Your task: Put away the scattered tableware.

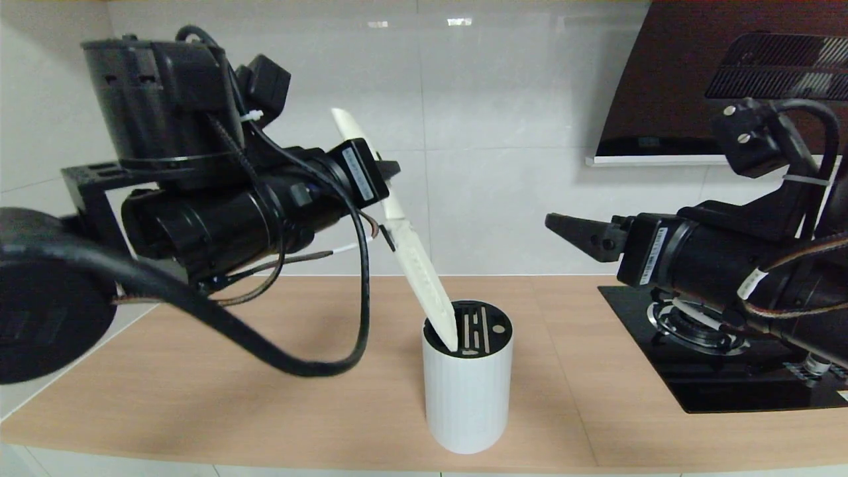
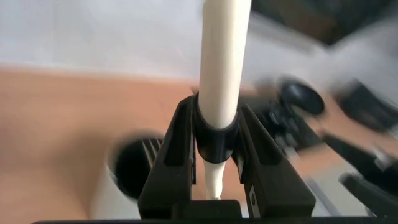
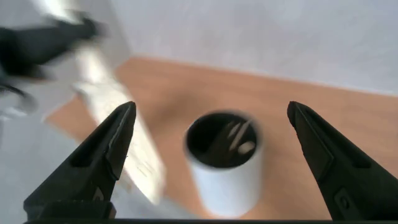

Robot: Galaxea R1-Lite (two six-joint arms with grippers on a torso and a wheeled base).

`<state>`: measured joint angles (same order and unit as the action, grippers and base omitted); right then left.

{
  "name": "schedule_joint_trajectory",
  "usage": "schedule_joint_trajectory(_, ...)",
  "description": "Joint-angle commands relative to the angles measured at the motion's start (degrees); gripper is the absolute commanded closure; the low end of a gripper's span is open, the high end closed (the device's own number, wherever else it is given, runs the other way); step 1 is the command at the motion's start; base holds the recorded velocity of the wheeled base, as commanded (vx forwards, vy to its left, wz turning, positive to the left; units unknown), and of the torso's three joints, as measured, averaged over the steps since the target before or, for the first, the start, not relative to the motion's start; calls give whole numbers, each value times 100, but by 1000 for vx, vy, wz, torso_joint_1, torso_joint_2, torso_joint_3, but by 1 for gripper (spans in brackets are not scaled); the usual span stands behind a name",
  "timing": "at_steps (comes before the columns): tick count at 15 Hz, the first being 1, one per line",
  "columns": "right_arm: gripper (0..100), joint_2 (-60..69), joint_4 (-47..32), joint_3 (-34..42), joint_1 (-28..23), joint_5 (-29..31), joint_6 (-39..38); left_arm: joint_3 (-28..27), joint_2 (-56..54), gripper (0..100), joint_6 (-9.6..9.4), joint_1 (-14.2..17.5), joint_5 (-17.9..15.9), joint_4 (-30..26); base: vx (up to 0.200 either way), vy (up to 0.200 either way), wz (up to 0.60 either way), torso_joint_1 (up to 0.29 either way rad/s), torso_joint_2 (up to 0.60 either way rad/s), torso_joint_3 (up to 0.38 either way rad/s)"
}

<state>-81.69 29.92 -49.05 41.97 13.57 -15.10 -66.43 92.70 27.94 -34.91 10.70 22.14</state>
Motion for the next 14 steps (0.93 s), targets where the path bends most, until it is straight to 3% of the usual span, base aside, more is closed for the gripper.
schedule_joint_trajectory(1,0,171,-3,-8,-145,-3,-1,-529,249,100,-316,55,345,-140,0,0,0,0,0,0)
schedule_joint_trajectory(2,0,136,-3,1,-145,-3,-1,-520,302,100,-562,2,890,-148,0,0,0,0,0,0)
schedule_joint_trajectory(5,0,74,-3,10,-145,-3,-1,-459,574,100,-729,-420,1839,-78,0,0,0,0,0,0)
schedule_joint_trajectory(6,0,57,-3,28,-145,-3,-1,-450,653,100,-852,-552,2023,36,0,0,0,0,0,0)
schedule_joint_trajectory(8,0,57,-3,28,-145,-3,-1,-459,882,100,-904,-701,2305,449,0,0,0,0,0,0)
schedule_joint_trajectory(10,0,57,-3,28,-145,-3,-1,-459,1084,100,-1107,-701,2586,748,0,0,0,0,0,0)
schedule_joint_trajectory(11,0,57,-3,28,-145,-3,-1,-433,1321,100,-1326,-710,2814,1302,0,0,0,0,0,0)
schedule_joint_trajectory(12,0,57,-3,28,-145,-3,-1,-389,1365,100,-1388,-719,2841,1425,0,0,0,0,0,0)
schedule_joint_trajectory(13,0,48,-3,28,-145,-3,-1,-274,1462,100,-1608,-789,2876,1706,0,0,0,0,0,0)
schedule_joint_trajectory(14,0,30,-3,28,-145,-3,-1,-239,1514,100,-1652,-798,2902,1838,0,0,0,0,0,0)
